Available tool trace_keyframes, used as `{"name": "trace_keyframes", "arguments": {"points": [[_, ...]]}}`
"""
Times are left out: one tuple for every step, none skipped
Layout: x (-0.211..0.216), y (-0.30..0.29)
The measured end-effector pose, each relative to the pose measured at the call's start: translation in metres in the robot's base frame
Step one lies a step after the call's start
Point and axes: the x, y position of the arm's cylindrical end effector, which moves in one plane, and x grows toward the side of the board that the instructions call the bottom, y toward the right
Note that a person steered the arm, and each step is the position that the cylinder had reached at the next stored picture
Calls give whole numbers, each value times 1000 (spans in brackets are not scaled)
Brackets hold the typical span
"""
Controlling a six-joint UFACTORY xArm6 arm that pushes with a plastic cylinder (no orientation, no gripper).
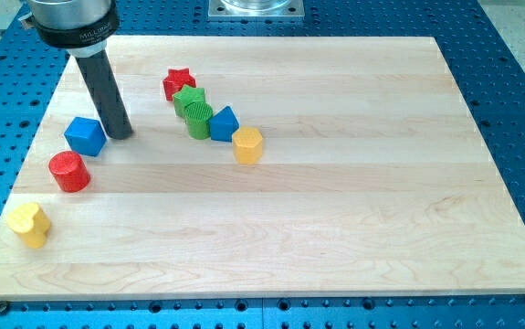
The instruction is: Place heart to the bottom of red circle
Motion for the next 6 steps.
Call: {"name": "trace_keyframes", "arguments": {"points": [[48,50],[121,31],[191,7],[216,-68],[187,-88],[172,-94]]}}
